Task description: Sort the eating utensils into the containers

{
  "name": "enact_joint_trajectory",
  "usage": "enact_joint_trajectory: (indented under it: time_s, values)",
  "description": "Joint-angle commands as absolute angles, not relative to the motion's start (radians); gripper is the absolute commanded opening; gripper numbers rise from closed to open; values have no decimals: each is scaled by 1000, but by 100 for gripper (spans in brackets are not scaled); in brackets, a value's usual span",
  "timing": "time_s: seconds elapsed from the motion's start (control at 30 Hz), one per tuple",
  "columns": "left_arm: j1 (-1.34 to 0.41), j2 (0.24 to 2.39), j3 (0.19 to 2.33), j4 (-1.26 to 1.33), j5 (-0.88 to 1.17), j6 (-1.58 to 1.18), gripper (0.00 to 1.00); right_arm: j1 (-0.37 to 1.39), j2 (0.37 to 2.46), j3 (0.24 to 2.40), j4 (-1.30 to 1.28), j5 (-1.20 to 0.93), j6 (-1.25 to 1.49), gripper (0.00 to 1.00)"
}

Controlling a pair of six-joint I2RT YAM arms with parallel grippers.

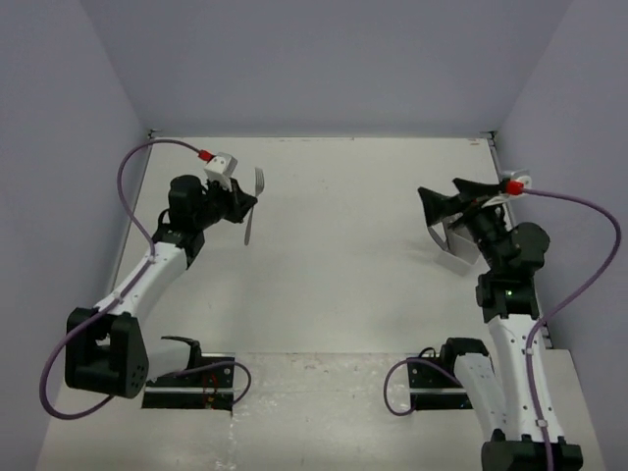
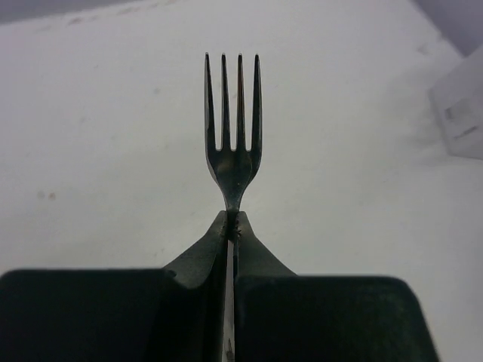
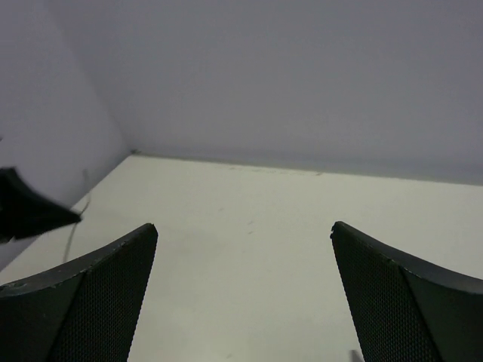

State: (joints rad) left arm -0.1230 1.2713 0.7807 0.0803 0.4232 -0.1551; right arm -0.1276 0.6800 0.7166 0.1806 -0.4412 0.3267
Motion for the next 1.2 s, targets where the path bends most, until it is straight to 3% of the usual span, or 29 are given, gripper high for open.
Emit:
enact_joint_trajectory:
  time_s: [0.0,0.17,0.33,0.57,0.8,1.03,1.07,1.17]
  values:
    - [-193,1186,767,296,589,-291,0,65,718,666,235,-543,425,99]
    - [-331,1117,775,357,543,-337,0,323,869,660,437,-568,551,99]
    - [-425,1059,790,382,555,-348,0,511,1000,730,457,-422,555,99]
    - [-517,1041,779,351,532,-308,0,569,1103,770,642,-267,774,99]
    - [-568,1075,805,364,500,-310,0,649,1143,834,604,-210,730,93]
    - [-600,1114,844,351,486,-301,0,681,1167,868,519,-100,706,74]
    - [-606,1115,842,354,480,-301,0,686,1167,871,496,-81,703,63]
    - [-615,1117,844,360,465,-308,0,709,1169,885,450,-28,674,49]
